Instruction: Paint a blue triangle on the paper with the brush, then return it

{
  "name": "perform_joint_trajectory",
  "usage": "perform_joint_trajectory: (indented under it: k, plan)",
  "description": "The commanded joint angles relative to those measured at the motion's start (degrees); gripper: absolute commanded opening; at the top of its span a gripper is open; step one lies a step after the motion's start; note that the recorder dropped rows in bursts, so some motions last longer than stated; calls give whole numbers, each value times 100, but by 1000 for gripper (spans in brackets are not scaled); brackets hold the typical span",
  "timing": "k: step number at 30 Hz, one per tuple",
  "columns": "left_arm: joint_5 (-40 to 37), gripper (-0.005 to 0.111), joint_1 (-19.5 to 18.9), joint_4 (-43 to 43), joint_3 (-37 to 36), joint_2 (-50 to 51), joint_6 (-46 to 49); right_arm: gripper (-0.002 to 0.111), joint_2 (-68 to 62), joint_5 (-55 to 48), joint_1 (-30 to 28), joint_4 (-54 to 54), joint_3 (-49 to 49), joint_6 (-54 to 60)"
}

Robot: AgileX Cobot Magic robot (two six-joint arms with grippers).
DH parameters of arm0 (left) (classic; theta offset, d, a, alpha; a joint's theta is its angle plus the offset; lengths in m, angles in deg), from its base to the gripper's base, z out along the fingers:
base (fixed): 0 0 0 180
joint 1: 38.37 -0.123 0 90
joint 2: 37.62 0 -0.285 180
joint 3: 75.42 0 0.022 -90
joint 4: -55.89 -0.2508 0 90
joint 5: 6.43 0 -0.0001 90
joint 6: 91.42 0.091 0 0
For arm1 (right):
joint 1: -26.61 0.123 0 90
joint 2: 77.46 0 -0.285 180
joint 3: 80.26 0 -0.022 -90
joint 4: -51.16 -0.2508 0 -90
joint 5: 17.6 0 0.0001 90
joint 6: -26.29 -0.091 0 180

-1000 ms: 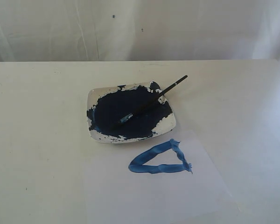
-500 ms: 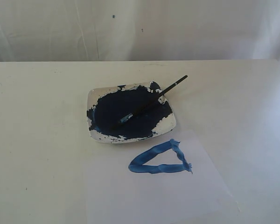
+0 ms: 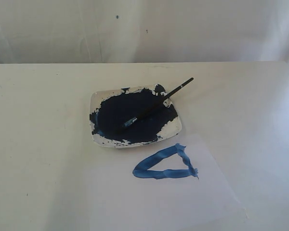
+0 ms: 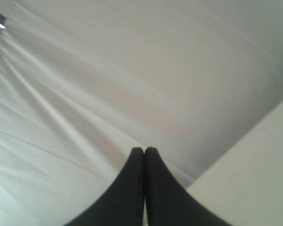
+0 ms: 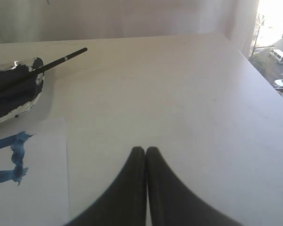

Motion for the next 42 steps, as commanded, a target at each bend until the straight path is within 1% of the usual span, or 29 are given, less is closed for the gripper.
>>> perform_joint_trajectory:
  k: [1,2,5,6,7,9,11,12,14,15,17,19,20,22,26,27,31,42]
  plan:
    - [2553,0,-18,-178,-896,-103,-737,0,37,44,30,0,25,0]
    - [3221,0,-18,-222,-1135,-103,-725,0,37,44,30,0,25,0]
    - [4504,0,6,-482,-1660,-103,-700,0,37,44,30,0,25,0]
    - [4770,0,70,-496,-1789,-103,-702,0,37,44,30,0,25,0]
    - [4862,0,164,-496,-1899,-103,-702,0,37,44,30,0,25,0]
    - [4849,0,363,-496,-2077,-103,-702,0,37,44,30,0,25,0]
    - [4601,0,585,-526,-2297,-103,-766,0,37,44,30,0,25,0]
    - [4438,0,681,-543,-2411,-103,-960,0,37,44,30,0,25,0]
    - [4104,0,784,-593,-2646,-103,-1863,0,37,44,30,0,25,0]
    - [3838,0,796,-592,-2780,-103,-2471,0,37,44,30,0,25,0]
    - [3264,0,796,-592,-2823,-103,-3628,0,37,44,30,0,25,0]
    - [2130,0,796,-592,-2823,-103,-4961,0,37,44,30,0,25,0]
    - [1716,0,796,-604,-2823,-103,-5460,0,37,44,30,0,25,0]
    - [887,0,796,-604,-2823,-103,-6023,0,37,44,30,0,25,0]
    - [-475,0,796,-857,-2823,-103,-6055,0,37,44,30,0,25,0]
    - [-571,0,796,-918,-2823,-103,-6040,0,37,44,30,0,25,0]
    - [-559,0,796,-991,-2823,-103,-5782,0,37,44,30,0,25,0]
    - [-528,0,796,-991,-2823,-103,-5780,0,37,44,30,0,25,0]
